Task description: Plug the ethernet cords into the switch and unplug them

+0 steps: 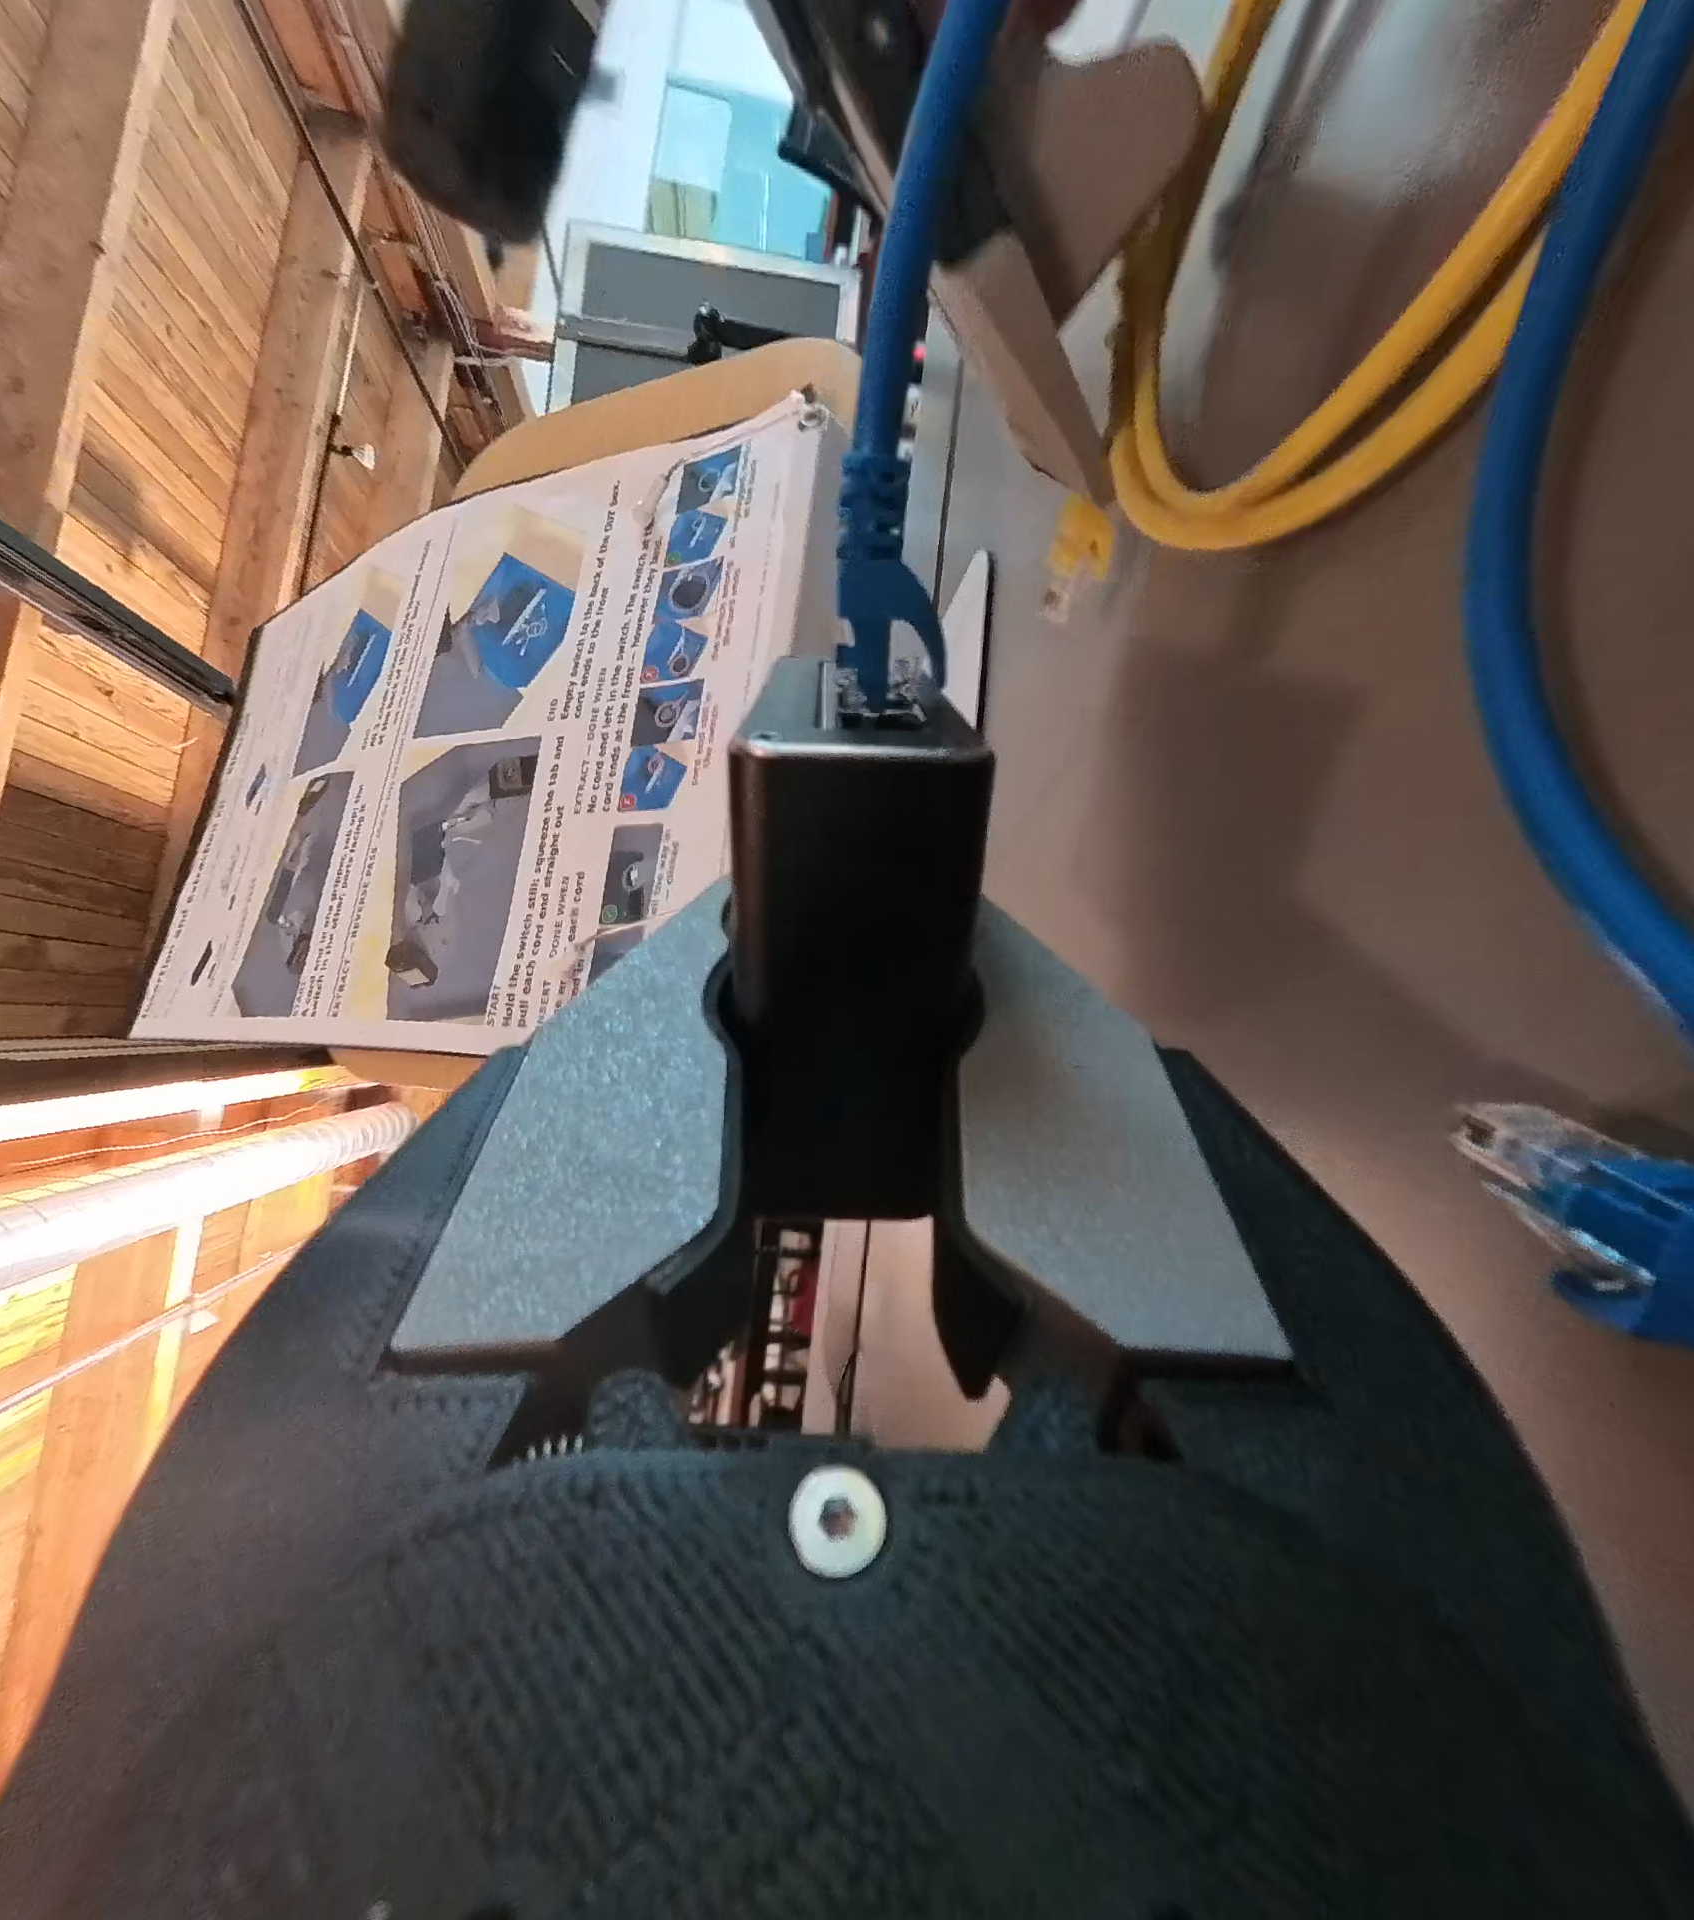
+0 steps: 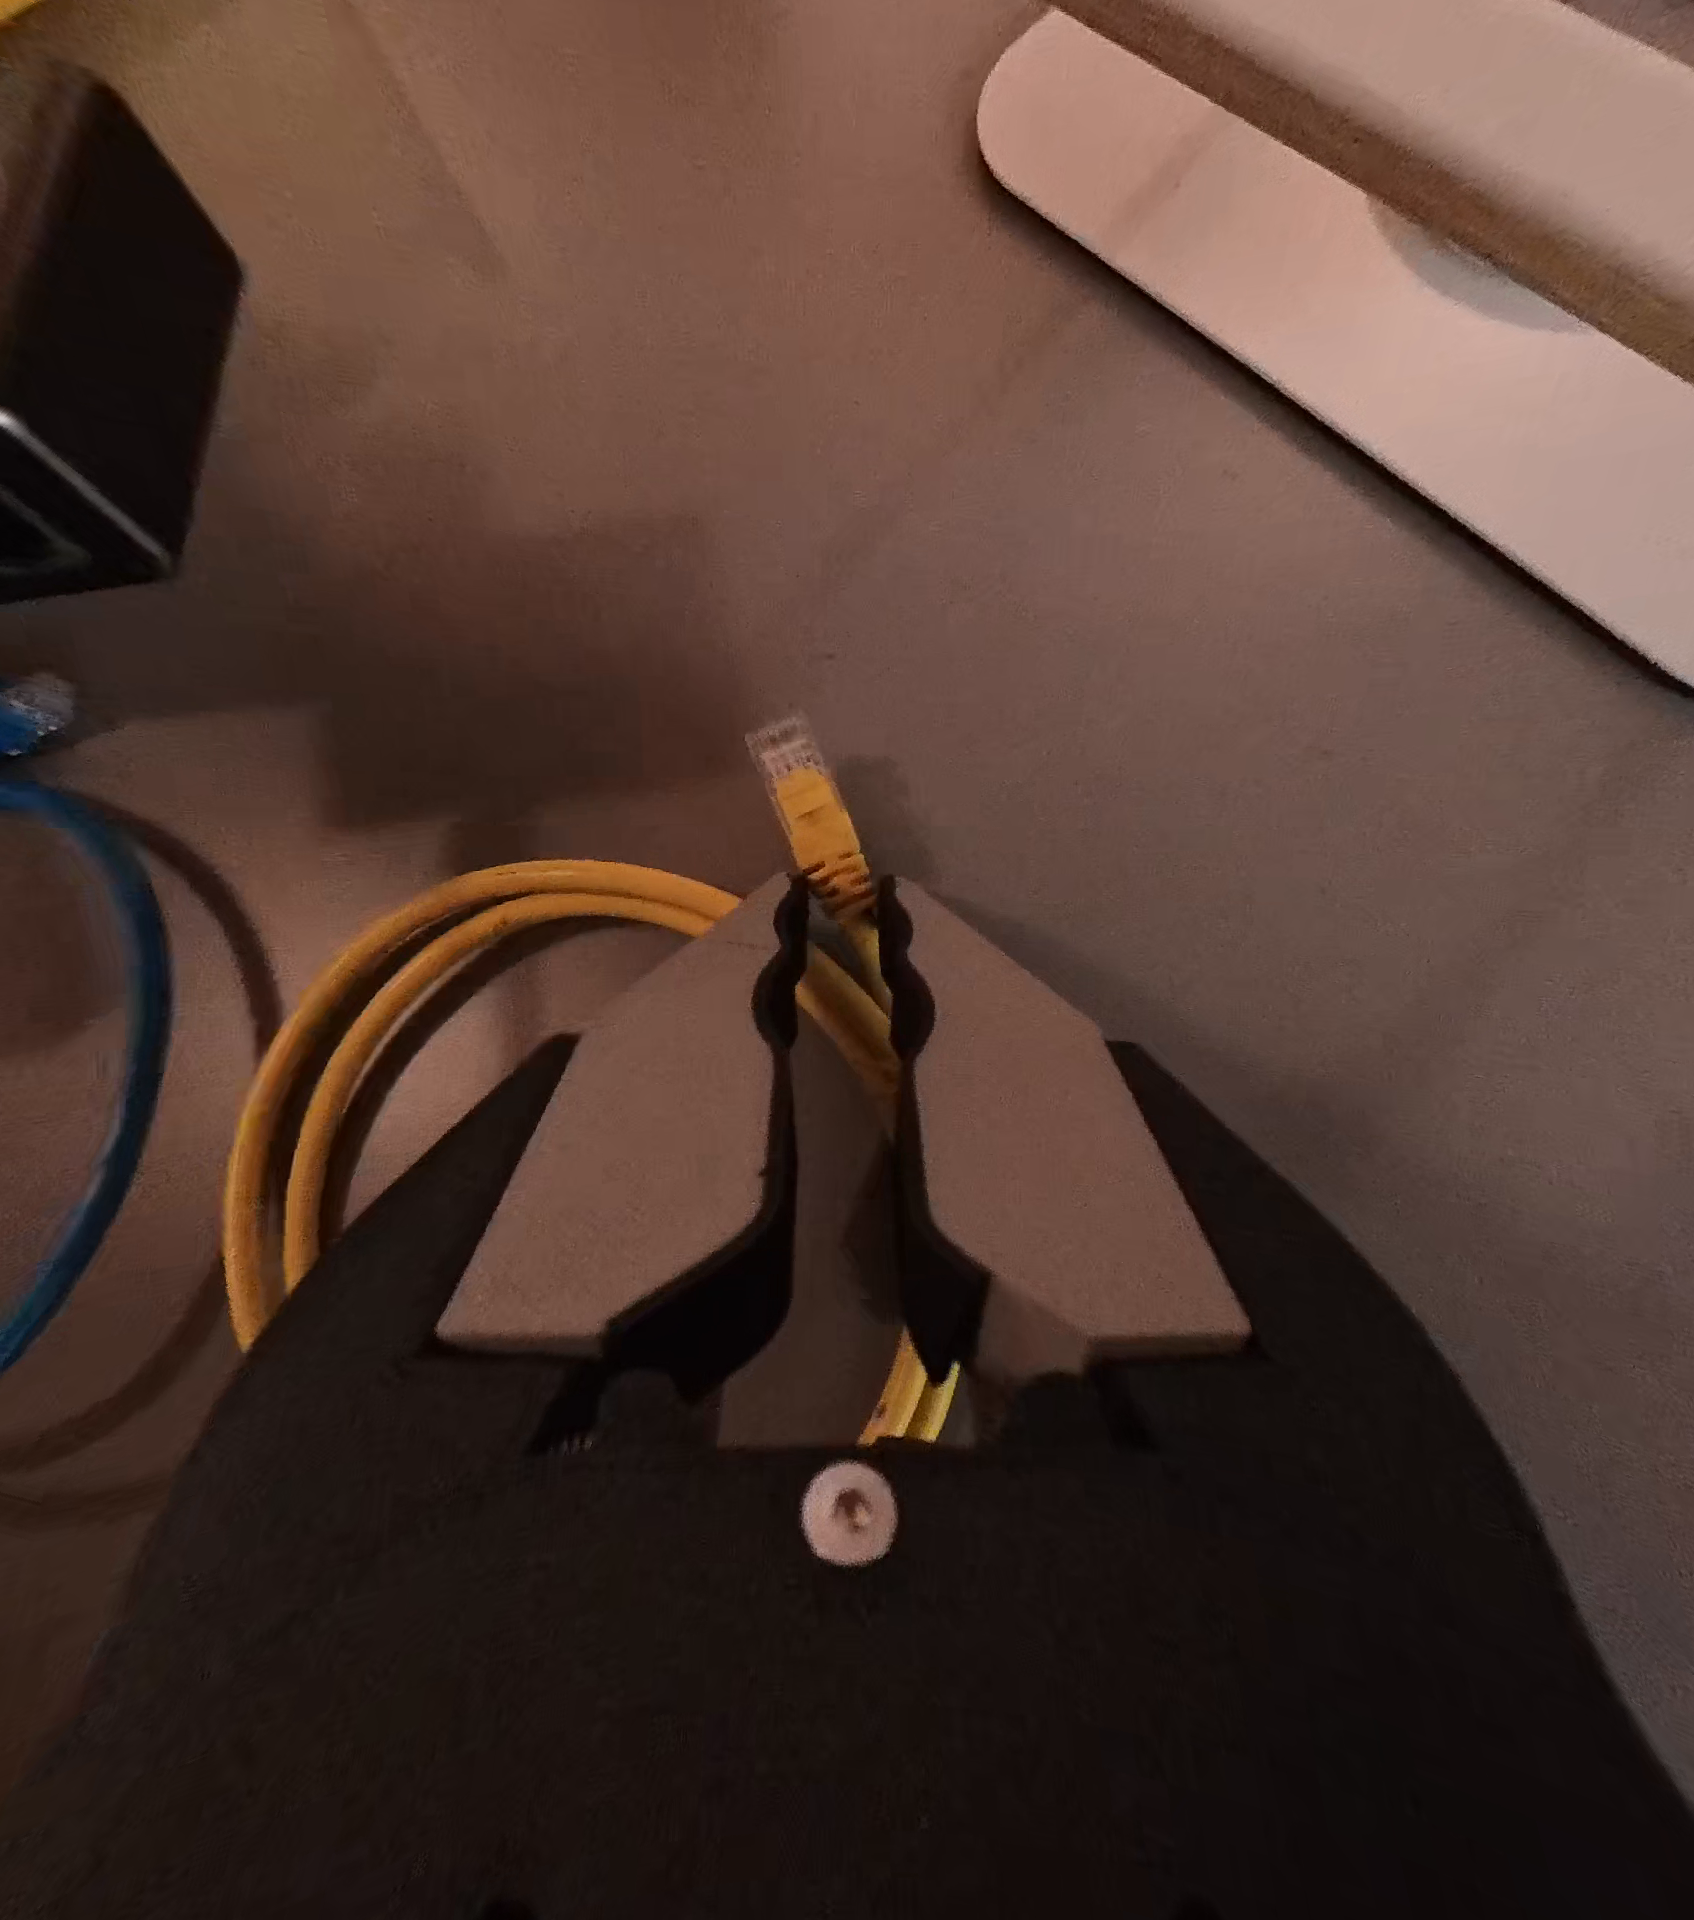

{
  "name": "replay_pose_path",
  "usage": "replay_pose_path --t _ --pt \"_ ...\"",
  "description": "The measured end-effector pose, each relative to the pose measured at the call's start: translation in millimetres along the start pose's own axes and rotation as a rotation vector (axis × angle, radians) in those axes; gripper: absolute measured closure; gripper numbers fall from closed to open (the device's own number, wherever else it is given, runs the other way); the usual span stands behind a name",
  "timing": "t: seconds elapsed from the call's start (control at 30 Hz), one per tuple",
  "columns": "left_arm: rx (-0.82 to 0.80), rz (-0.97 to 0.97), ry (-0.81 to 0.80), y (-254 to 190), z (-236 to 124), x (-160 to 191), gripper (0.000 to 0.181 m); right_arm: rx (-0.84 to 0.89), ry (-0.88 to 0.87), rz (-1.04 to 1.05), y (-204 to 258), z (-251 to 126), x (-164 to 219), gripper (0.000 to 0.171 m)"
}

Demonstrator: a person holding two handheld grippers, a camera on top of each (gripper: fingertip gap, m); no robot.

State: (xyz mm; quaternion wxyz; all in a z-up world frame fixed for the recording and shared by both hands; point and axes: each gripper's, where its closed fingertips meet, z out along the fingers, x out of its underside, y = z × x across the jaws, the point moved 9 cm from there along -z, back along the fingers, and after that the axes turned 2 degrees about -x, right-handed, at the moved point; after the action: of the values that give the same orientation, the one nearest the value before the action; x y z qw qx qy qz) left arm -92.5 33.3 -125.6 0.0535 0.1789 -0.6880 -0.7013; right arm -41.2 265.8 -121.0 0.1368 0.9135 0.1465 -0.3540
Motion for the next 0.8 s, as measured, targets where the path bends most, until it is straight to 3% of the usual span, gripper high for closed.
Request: replay_pose_path --t 0.03,0.33,0.8 --pt "0.001 0.017 0.014 -1 0 1 0.148 -0.011 -0.019 -0.016 7 -3 -2 0.162" --pt "-0.023 0.138 0.06 -7 2 0 0.148 -0.036 -0.055 -0.155 75 -4 -17 0.161" --pt "-0.027 0.183 0.137 -10 8 -7 0.149 0.003 -0.079 -0.021 80 -6 -17 0.162"
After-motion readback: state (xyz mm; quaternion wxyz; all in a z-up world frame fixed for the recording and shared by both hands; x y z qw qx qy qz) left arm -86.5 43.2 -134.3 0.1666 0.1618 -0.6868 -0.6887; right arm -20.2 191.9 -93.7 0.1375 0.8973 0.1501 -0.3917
